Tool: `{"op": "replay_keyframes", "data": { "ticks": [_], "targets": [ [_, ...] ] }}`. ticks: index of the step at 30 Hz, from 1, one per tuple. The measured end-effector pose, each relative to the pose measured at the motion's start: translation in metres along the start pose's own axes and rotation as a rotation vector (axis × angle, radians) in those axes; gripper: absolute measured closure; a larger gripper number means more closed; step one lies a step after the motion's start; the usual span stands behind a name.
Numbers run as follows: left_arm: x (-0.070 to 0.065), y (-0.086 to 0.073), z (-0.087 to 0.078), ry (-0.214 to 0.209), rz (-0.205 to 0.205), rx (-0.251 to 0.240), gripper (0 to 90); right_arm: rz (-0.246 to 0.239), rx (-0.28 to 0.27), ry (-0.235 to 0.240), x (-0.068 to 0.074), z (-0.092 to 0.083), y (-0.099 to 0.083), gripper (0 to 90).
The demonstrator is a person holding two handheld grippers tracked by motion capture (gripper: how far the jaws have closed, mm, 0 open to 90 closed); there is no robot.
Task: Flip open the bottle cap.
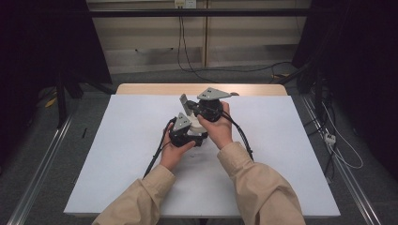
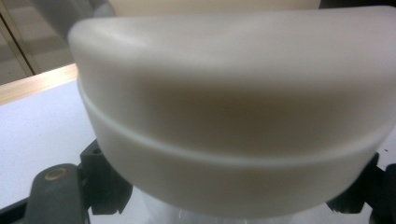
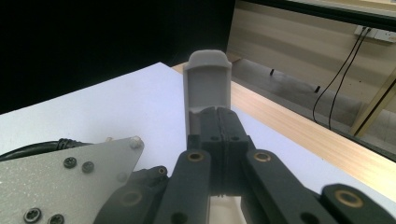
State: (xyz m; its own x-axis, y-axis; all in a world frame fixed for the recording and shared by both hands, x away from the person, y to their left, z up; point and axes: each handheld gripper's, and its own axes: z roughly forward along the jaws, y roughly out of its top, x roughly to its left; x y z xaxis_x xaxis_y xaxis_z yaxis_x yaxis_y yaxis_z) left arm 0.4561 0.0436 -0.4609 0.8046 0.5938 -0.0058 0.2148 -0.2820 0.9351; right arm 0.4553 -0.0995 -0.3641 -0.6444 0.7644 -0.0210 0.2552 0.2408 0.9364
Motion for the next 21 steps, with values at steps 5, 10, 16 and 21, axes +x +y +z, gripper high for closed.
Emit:
{"op": "replay_keyframes", "data": {
  "ticks": [5,10,16,21],
  "targets": [
    [-0.002,-0.0002,0.0004,0.005,-0.012,-0.004,18.5,-0.011,0.019,0.001,0.0,0.0036,-0.0028,90.0],
    [-0.0014,-0.0005,0.0004,0.0,-0.03,-0.006,18.5,-0.015,0.018,0.002,0.0014,0.0065,-0.0037,90.0],
    [0.0001,0.0001,0.0001,0.001,0.001,0.0,18.5,-0.009,0.014,0.0,-0.0022,0.0066,-0.0044,90.0],
    [-0.0007,-0.0003,0.0002,0.002,-0.017,-0.001,18.6,-0.01,0.012,0.002,-0.0024,0.0076,-0.0047,90.0]
  ]
}}
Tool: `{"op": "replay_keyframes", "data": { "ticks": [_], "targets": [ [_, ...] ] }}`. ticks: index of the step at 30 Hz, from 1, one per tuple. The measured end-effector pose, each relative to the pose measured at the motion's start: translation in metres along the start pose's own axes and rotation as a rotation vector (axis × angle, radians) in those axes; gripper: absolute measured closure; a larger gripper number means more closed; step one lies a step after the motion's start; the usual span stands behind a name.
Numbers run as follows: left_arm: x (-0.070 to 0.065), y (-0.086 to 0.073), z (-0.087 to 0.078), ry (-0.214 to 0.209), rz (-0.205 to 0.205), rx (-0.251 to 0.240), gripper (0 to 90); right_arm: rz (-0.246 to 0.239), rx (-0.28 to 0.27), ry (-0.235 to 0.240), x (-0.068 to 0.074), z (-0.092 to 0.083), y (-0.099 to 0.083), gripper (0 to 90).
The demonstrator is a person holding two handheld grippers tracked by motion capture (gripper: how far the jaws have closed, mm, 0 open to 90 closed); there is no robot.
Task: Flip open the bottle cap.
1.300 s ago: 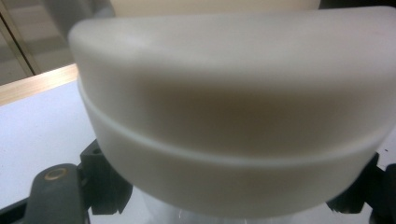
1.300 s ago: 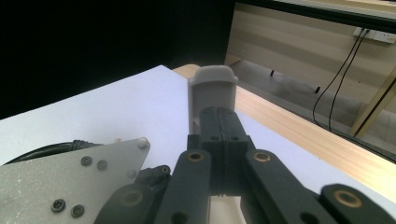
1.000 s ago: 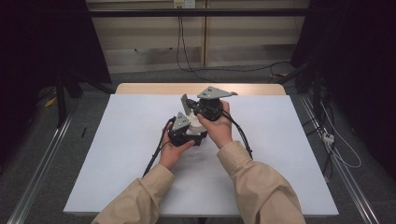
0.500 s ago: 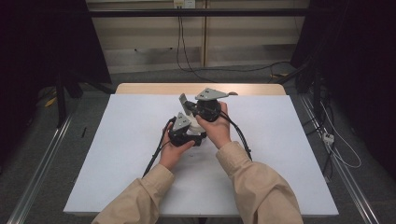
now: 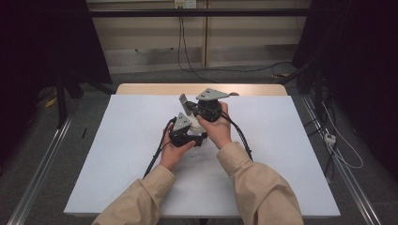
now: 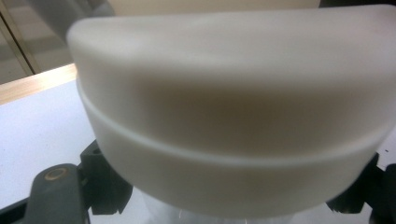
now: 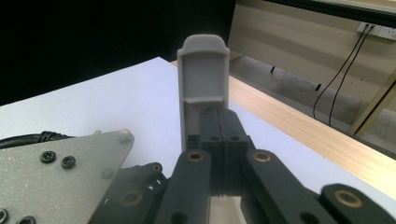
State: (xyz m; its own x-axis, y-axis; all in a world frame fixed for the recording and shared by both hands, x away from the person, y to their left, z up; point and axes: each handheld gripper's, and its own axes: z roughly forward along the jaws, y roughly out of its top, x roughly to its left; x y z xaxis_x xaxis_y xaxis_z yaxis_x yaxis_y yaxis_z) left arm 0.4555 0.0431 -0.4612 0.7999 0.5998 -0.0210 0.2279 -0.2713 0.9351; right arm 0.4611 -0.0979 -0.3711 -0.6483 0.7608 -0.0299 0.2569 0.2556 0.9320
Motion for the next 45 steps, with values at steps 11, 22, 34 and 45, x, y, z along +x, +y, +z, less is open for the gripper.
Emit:
{"op": "replay_keyframes", "data": {
  "ticks": [11,22,34,45],
  "targets": [
    [-0.0006,0.0002,0.0003,0.022,0.021,-0.001,18.6,-0.001,0.007,0.007,-0.0003,0.0027,-0.0001,90.0],
    [-0.0016,0.0,0.0007,0.02,0.009,-0.003,18.6,0.003,0.011,0.012,-0.0001,0.0051,-0.0001,90.0],
    [-0.0012,0.0001,0.0008,0.017,0.012,-0.003,18.6,0.011,0.018,0.022,-0.0012,0.0072,-0.001,90.0],
    [-0.0019,-0.0001,0.0011,0.016,0.001,-0.004,18.6,0.007,0.026,0.027,-0.0012,0.0097,-0.0003,90.0]
  ]
}}
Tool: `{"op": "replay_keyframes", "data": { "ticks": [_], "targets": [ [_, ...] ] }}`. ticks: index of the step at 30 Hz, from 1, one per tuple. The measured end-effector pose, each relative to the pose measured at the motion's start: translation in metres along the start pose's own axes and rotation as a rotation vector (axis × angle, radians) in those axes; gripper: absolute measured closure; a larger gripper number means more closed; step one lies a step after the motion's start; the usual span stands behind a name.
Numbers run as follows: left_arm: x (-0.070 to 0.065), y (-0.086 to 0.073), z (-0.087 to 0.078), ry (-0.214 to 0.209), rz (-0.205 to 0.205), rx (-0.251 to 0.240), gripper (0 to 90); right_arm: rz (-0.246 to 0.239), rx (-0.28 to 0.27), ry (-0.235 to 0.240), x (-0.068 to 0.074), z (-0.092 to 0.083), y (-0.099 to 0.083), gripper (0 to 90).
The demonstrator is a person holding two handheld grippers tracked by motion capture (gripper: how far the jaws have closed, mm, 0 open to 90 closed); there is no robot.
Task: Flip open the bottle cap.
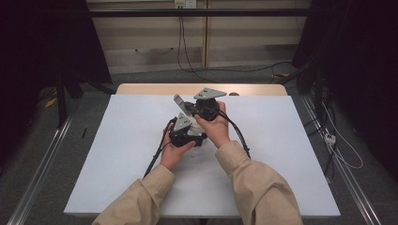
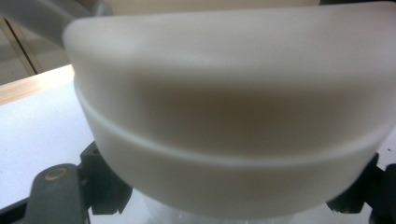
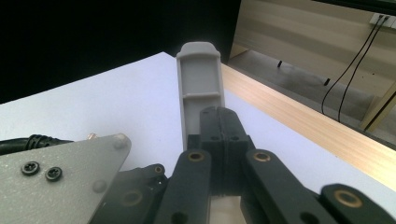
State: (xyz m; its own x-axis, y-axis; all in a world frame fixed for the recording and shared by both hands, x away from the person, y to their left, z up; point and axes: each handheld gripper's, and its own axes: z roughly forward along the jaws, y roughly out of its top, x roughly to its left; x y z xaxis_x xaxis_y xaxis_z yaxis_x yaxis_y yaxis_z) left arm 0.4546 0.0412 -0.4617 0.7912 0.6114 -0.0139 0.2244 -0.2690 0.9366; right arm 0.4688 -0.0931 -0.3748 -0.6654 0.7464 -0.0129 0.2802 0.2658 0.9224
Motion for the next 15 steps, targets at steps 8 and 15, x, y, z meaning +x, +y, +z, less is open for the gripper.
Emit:
{"op": "replay_keyframes", "data": {
  "ticks": [8,15],
  "targets": [
    [-0.0002,0.0,0.0,0.0,0.001,0.001,18.6,0.002,0.0,0.005,0.0006,0.0024,0.0019,90.0],
    [-0.0001,0.0,0.0001,0.0,0.0,0.0,18.6,0.003,-0.002,0.007,0.0007,0.0038,0.0015,90.0]
  ]
}}
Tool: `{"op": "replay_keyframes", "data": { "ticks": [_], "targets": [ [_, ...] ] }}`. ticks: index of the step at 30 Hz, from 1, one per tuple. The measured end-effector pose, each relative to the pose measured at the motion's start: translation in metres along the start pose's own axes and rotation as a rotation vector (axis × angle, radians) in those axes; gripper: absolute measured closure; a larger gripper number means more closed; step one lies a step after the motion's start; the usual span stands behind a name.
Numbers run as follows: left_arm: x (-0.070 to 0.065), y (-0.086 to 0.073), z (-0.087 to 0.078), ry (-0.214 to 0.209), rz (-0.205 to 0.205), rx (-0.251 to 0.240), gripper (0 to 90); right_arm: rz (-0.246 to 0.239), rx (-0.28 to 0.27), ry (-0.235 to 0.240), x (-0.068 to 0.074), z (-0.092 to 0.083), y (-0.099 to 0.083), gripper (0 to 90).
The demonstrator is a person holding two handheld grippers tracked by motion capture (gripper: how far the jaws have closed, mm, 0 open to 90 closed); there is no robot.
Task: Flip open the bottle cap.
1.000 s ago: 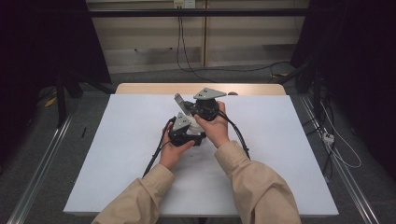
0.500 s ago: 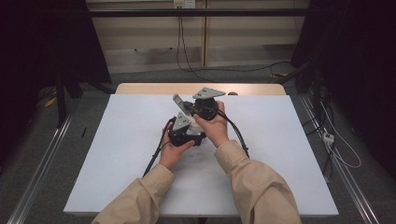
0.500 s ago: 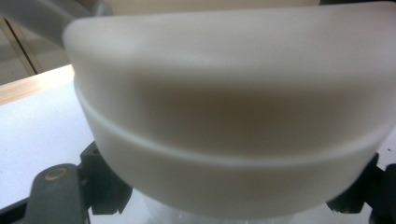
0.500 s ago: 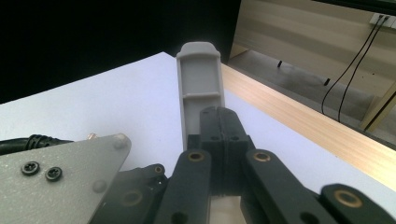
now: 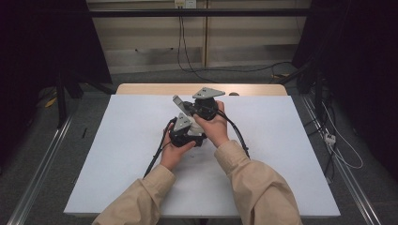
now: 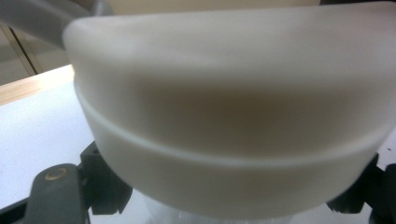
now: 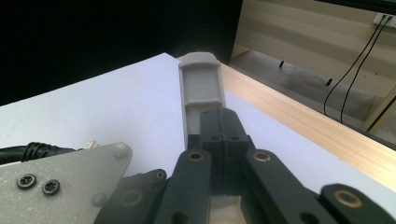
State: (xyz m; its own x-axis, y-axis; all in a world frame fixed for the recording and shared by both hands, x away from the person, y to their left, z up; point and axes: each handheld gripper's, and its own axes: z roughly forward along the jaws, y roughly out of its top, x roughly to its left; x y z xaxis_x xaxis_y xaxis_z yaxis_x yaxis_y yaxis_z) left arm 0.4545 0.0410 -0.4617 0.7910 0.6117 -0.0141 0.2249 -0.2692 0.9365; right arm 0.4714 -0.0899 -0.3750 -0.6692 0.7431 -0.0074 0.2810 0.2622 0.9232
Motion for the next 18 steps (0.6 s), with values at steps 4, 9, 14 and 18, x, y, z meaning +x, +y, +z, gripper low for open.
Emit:
{"op": "replay_keyframes", "data": {
  "ticks": [4,9,14,18],
  "targets": [
    [0.0001,0.0,-0.0001,-0.001,0.001,0.001,18.6,0.007,-0.001,0.0,0.0,0.0009,-0.0005,90.0],
    [-0.0008,-0.0002,-0.0003,0.01,-0.007,0.0,18.6,0.007,0.004,0.004,-0.0003,0.0023,-0.0011,90.0],
    [-0.0001,0.0,-0.0002,0.003,0.002,0.001,18.6,0.007,0.008,0.004,0.0,0.0032,-0.0004,90.0],
    [-0.0008,-0.0002,-0.0003,0.01,-0.006,0.0,18.6,0.008,0.011,0.006,-0.0003,0.0041,-0.0007,90.0]
  ]
}}
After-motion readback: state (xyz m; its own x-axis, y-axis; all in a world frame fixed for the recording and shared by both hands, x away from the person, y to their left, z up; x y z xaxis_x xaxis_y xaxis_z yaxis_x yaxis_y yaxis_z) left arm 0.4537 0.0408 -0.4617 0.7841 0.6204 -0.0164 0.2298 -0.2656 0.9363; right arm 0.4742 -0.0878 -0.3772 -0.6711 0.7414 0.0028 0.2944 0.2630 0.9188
